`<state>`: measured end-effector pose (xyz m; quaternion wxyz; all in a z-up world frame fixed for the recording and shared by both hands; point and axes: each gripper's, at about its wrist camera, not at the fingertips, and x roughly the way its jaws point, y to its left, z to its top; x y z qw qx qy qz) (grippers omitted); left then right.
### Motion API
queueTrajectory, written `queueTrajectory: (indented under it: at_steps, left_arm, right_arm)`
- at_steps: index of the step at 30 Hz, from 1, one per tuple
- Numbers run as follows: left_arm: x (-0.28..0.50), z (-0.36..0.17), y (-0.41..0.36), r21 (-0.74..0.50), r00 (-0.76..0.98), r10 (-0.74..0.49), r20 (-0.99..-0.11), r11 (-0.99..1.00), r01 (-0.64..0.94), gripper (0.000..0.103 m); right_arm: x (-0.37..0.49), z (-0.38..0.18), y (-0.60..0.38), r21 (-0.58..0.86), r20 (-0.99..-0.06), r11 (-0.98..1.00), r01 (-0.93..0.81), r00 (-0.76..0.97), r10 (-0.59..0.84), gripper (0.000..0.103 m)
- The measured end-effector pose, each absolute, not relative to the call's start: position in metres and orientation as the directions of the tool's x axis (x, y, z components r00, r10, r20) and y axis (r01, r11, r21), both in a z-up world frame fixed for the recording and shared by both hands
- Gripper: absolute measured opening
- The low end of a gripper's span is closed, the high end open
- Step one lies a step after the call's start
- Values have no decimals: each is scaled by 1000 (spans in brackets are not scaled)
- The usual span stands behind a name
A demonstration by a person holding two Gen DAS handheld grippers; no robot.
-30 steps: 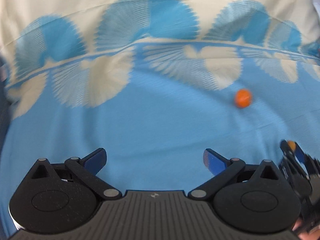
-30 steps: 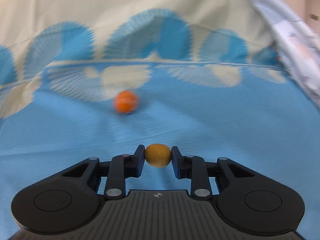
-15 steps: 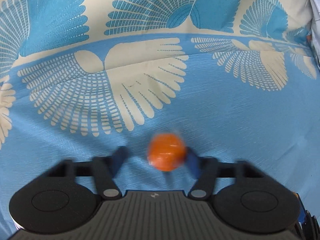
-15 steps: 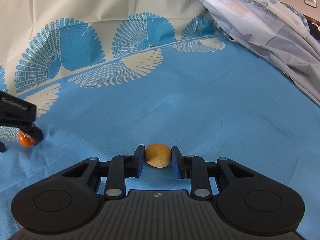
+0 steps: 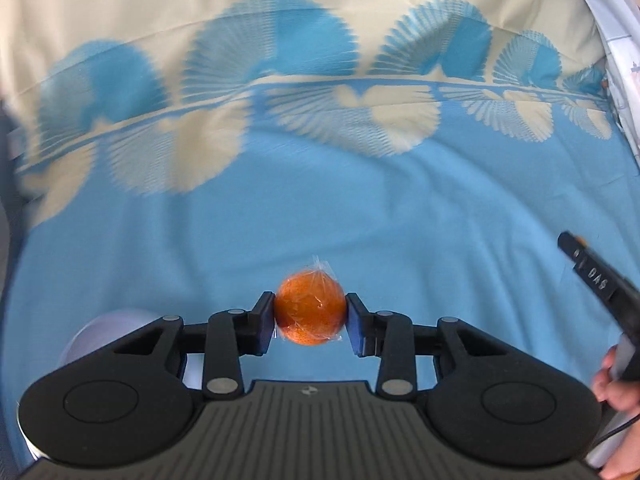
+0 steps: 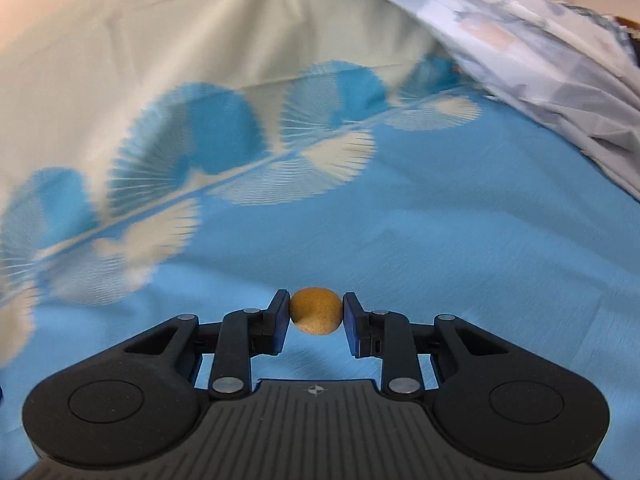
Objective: Organize fruits
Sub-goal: 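Carry the bagged tangerine and tan fruit over the plate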
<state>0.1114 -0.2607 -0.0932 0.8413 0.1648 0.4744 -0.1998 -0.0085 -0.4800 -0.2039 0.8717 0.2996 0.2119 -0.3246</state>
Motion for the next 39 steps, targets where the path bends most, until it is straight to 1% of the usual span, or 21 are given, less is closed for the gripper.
queueTrajectory:
  at_steps: [4,8,11,15,19,27,33,39]
  left_arm:
    - [62,-66,-173,119,473,-106,-874,899,421,41]
    - [18,-42,-100,95,485,-92,-870,933,347,41]
    - [-13,-29,-58,101,517,-73,-853,948,301,41]
    - [-51,-18,-17,92,540,-73,-839,958,273,41]
    - [-80,-10,11,65,574,-92,-814,967,247,41]
    - [-121,8,43,8,638,-138,-758,975,221,41]
    - [-132,18,48,-2,678,-153,-719,976,218,41]
    - [-132,19,49,-11,679,-162,-716,975,221,41]
  right_arm:
    - [-47,-147,-396,429,-527,752,500,815,-241,30]
    - [-92,-101,-310,454,-496,838,304,867,-45,30]
    - [-122,-70,-260,438,-476,879,188,878,49,30]
    - [-152,-33,-216,403,-450,912,79,885,122,30]
    - [-178,-9,-183,364,-429,931,16,890,153,30]
    - [-203,6,-143,303,-439,953,-26,883,164,30]
    - [-211,12,-132,264,-433,964,-37,888,153,30]
    - [-215,14,-129,245,-428,969,-38,892,143,30]
